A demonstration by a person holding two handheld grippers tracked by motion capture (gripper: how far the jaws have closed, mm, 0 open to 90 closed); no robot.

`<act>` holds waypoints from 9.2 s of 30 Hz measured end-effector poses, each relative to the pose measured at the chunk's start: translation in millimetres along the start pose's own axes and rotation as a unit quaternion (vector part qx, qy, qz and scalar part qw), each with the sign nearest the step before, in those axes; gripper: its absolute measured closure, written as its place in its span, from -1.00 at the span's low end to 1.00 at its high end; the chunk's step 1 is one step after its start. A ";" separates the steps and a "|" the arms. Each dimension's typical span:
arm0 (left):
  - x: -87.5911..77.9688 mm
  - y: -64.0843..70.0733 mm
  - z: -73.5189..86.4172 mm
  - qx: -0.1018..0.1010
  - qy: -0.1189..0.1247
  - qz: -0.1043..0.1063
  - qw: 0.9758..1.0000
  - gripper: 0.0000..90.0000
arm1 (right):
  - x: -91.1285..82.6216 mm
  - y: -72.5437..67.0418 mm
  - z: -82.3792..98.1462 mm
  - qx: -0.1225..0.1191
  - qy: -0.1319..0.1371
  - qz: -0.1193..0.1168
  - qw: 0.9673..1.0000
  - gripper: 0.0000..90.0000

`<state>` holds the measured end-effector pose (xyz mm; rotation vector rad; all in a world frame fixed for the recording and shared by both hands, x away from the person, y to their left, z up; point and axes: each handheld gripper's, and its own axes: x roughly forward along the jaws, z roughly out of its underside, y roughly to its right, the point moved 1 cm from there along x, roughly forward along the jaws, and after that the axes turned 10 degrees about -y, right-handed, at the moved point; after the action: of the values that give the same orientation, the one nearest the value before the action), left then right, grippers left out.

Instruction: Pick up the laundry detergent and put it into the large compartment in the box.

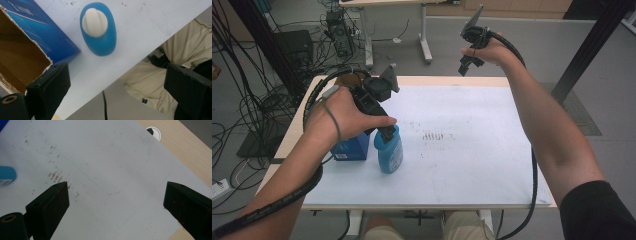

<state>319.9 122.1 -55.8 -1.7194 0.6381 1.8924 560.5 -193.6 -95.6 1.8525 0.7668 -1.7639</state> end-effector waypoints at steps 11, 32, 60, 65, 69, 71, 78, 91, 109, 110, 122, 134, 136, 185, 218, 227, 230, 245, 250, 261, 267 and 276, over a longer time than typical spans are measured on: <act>-1.1 -2.3 -0.5 -0.004 0.002 -0.001 1.000 -0.84 | -1.2 -1.0 0.9 -0.002 0.001 0.000 1.000 -0.86; -3.9 -6.0 -2.6 -0.007 0.007 -0.001 1.000 -0.84 | -4.6 -1.8 4.6 -0.001 0.004 -0.001 1.000 -0.86; -7.2 -29.3 -31.1 -0.028 0.018 0.002 0.999 -0.84 | -12.4 -1.1 13.9 -0.002 0.010 0.003 1.000 -0.86; -3.6 -33.0 -34.8 -0.031 0.019 0.007 0.999 -0.84 | -13.2 -1.3 15.1 -0.002 0.012 0.003 1.000 -0.86; 0.3 -34.4 -37.7 -0.033 0.021 0.012 0.999 -0.84 | -12.8 -1.9 14.8 -0.002 0.011 0.003 1.000 -0.86; 6.0 -36.4 -40.5 -0.036 0.020 0.017 0.999 -0.84 | -12.7 -3.2 14.4 -0.004 0.010 0.004 1.000 -0.86; 21.7 -42.7 -44.3 -0.041 0.017 0.026 0.999 -0.84 | -10.9 -3.9 12.6 -0.006 0.008 0.004 1.000 -0.87; 41.6 -47.6 -50.2 -0.042 0.014 0.037 0.998 -0.85 | -6.0 -4.8 9.8 -0.007 0.002 0.004 1.000 -0.87; 67.4 -50.2 -53.6 -0.039 0.004 0.051 0.998 -0.85 | -1.8 -6.0 9.1 -0.008 -0.001 0.003 1.000 -0.87; 70.5 -50.4 -54.0 -0.040 0.003 0.052 0.998 -0.85 | -1.3 -6.0 9.1 -0.008 -0.001 0.002 1.000 -0.87; 85.8 -50.3 -59.1 -0.041 -0.004 0.058 0.997 -0.85 | -0.2 -7.9 7.7 -0.011 -0.003 0.003 1.000 -0.87; 94.5 -46.3 -62.6 -0.043 -0.012 0.051 0.998 -0.85 | 0.7 -6.9 7.7 -0.009 -0.005 0.003 1.000 -0.88; 97.7 -44.8 -62.9 -0.042 -0.012 0.051 0.998 -0.85 | 0.9 -6.9 7.5 -0.011 -0.005 0.002 1.000 -0.87; 112.3 -38.1 -68.5 -0.043 -0.010 0.041 0.998 -0.85 | 3.2 -6.3 7.0 -0.011 -0.003 0.000 1.000 -0.88; 112.4 -38.3 -66.6 -0.041 -0.009 0.040 0.998 -0.85 | 6.3 -9.0 2.0 -0.015 -0.011 0.001 1.000 -0.87; 112.1 -37.8 -66.8 -0.041 -0.008 0.040 0.998 -0.85 | 5.6 -9.2 2.9 -0.016 -0.008 0.001 1.000 -0.87; 112.2 -37.9 -66.9 -0.042 -0.009 0.040 0.998 -0.85 | 5.4 -9.1 2.8 -0.015 -0.009 0.001 1.000 -0.87; 110.9 -37.3 -66.9 -0.042 -0.008 0.038 0.998 -0.85 | 4.1 -8.7 4.7 -0.014 -0.007 0.001 1.000 -0.87; 110.5 -37.0 -67.2 -0.041 -0.007 0.038 0.998 -0.85 | 3.8 -8.5 4.9 -0.015 -0.007 0.000 1.000 -0.87; 110.3 -35.5 -67.0 -0.041 -0.006 0.035 0.999 -0.85 | 4.0 -9.1 4.9 -0.017 -0.006 0.001 1.000 -0.87; 109.7 -36.0 -66.1 -0.043 -0.005 0.035 0.998 -0.84 | 4.3 -10.4 4.1 -0.020 -0.006 0.002 1.000 -0.87; 110.5 -37.9 -64.1 -0.046 -0.003 0.035 0.998 -0.84 | 4.7 -10.5 3.5 -0.018 -0.007 0.001 1.000 -0.87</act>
<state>384.6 115.6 -172.2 -1.7679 0.6260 2.0042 550.9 -187.9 -100.1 1.8163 0.7852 -1.7476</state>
